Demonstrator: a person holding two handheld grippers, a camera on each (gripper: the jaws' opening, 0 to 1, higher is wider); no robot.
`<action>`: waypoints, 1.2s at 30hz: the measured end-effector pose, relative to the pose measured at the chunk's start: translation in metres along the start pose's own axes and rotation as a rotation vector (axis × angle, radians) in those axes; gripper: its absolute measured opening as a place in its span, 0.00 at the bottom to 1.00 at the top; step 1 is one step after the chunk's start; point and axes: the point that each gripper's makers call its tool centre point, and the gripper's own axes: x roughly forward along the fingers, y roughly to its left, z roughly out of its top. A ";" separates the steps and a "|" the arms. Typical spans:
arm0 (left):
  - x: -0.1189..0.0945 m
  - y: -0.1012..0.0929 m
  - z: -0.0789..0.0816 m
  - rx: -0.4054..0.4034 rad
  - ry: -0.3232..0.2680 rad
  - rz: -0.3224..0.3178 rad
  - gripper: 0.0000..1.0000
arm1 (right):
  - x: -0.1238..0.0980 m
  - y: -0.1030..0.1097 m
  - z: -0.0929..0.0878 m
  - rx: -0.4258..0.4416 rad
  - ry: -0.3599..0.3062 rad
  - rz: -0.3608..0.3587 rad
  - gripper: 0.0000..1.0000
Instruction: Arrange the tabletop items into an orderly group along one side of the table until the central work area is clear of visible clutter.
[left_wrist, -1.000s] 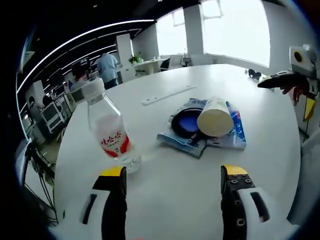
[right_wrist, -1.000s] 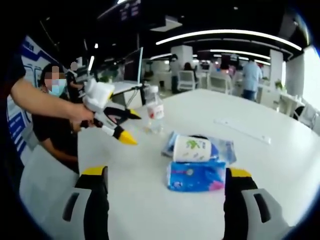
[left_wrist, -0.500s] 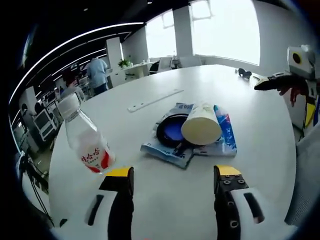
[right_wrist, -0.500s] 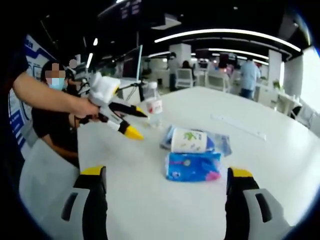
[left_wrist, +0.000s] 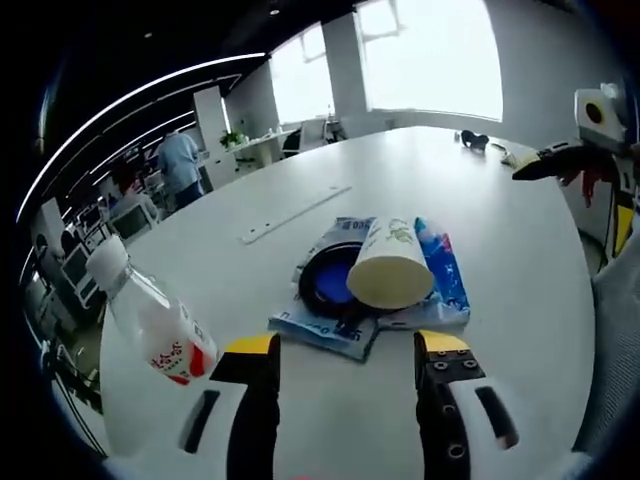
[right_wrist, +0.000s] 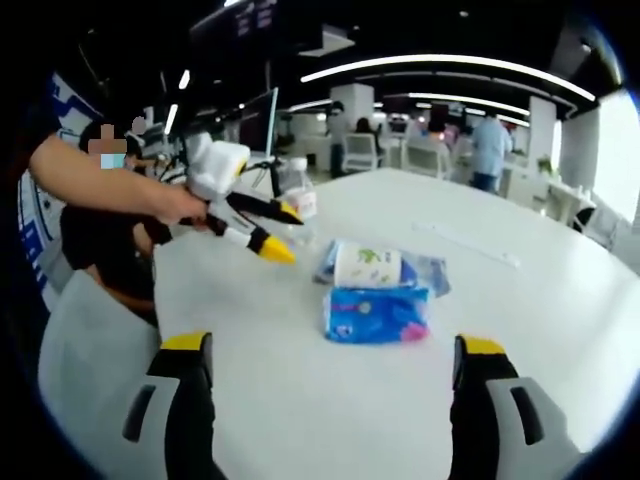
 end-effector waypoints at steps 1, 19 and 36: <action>0.001 -0.001 0.001 0.005 0.003 -0.006 0.49 | -0.001 0.000 -0.001 0.000 0.000 -0.001 0.98; 0.018 -0.005 0.016 0.095 0.004 -0.047 0.37 | -0.018 -0.001 -0.017 -0.005 0.030 -0.040 0.97; 0.034 -0.007 0.021 0.164 0.002 -0.062 0.29 | -0.026 -0.006 -0.021 -0.002 0.043 -0.058 0.97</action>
